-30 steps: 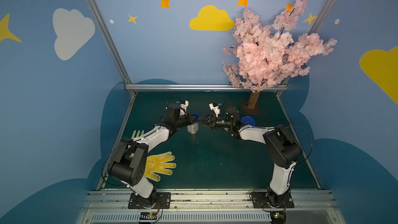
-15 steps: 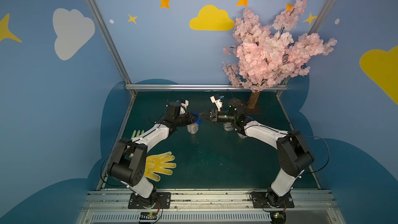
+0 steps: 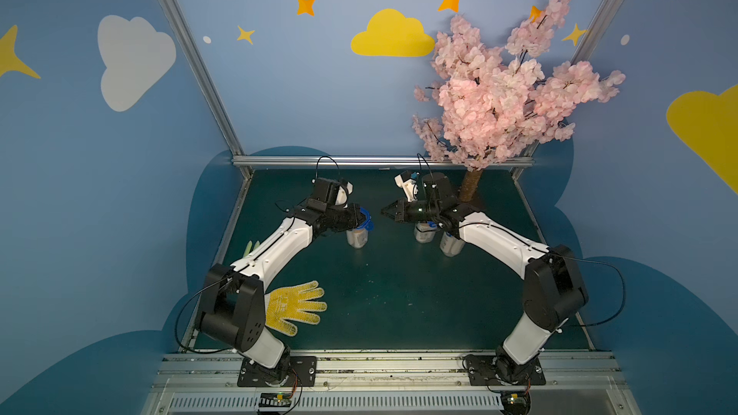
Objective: Take out toiletry kits
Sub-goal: Adjust the container at the center of the board.
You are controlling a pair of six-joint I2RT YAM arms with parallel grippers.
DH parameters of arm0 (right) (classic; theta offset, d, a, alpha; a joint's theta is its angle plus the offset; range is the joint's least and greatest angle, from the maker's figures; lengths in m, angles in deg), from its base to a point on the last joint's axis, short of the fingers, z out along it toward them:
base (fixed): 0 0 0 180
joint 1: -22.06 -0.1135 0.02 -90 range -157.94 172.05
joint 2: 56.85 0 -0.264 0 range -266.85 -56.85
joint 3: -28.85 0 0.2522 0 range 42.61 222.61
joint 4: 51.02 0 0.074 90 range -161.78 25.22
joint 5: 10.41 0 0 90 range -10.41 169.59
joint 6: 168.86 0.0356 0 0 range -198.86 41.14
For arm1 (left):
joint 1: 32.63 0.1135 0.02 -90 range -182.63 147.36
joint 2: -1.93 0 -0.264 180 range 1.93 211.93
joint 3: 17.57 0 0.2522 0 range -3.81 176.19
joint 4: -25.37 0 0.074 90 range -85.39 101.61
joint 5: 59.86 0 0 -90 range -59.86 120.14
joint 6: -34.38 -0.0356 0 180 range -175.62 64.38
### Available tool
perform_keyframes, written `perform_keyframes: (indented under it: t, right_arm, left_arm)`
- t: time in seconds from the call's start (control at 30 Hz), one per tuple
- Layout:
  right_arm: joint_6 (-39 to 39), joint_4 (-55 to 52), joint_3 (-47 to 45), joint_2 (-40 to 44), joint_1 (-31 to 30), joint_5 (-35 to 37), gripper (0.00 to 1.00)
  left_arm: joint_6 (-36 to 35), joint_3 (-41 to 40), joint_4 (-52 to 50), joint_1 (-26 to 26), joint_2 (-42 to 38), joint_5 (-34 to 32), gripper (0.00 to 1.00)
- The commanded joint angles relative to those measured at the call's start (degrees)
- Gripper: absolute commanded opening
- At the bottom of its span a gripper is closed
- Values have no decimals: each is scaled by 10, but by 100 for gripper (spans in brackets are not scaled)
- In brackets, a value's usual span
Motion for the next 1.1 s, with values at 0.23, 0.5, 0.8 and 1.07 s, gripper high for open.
perform_keyframes:
  t: [0.23, 0.5, 0.8, 1.07]
  right_arm:
    - [-74, -169, 139, -77, -2, 106, 0]
    - [-117, -274, 252, -162, -30, 173, 0]
    - [-127, -300, 281, -203, -64, 182, 0]
    - [-118, -282, 224, -175, -86, 160, 0]
  left_arm:
    - [-11, -97, -66, -10, -186, -62, 2]
    - [-19, -148, -70, -10, -182, -92, 2]
    - [1, -131, -1, -4, -97, -71, 2]
    - [18, -113, -13, 44, -48, -71, 2]
